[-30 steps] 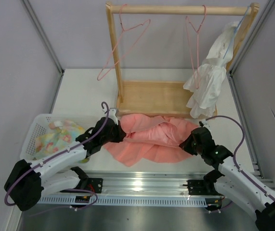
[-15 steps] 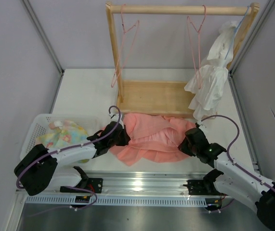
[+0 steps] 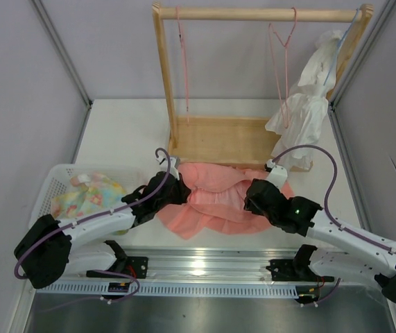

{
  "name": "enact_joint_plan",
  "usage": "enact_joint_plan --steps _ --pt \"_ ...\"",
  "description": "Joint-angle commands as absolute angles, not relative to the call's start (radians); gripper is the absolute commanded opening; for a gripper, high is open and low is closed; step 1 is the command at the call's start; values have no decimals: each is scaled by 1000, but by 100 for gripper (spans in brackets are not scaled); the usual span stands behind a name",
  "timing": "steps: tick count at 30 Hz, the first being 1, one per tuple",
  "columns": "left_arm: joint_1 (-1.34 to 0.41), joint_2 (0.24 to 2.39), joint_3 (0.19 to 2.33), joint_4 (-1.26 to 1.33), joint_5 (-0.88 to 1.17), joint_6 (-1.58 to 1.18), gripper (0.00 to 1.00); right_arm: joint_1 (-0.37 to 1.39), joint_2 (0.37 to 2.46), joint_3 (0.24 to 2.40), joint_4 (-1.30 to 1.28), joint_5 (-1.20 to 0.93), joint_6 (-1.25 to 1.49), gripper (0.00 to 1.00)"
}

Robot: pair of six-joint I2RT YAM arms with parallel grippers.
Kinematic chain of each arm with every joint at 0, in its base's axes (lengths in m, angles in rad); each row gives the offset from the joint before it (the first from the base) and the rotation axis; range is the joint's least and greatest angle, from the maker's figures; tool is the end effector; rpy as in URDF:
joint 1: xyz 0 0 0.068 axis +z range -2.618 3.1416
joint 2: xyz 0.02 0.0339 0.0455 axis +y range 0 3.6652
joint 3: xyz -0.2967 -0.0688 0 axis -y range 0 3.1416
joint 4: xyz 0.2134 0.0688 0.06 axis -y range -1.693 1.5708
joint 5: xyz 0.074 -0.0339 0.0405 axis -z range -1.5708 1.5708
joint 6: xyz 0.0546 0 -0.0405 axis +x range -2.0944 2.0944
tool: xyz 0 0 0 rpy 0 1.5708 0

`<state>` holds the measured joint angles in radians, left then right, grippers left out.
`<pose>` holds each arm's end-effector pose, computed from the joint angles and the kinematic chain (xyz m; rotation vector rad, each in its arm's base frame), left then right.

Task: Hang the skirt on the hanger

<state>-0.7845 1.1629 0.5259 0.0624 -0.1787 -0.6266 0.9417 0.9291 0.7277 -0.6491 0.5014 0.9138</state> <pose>0.1603 -0.1463 0.2377 0.0667 2.2018 -0.6258 0.1059 0.1009 0.2757 0.1900 2.3065 0.3405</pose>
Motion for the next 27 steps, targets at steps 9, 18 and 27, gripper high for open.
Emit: enact_joint_plan --steps 9,18,27 --pt "-815 1195 586 112 -180 -607 2 977 1078 802 -666 598 925 43" --pt "-819 1209 603 115 -169 -601 1 850 1155 677 -477 427 859 34" --pt "-819 1213 606 109 -167 -601 1 850 1288 693 -408 399 848 29"
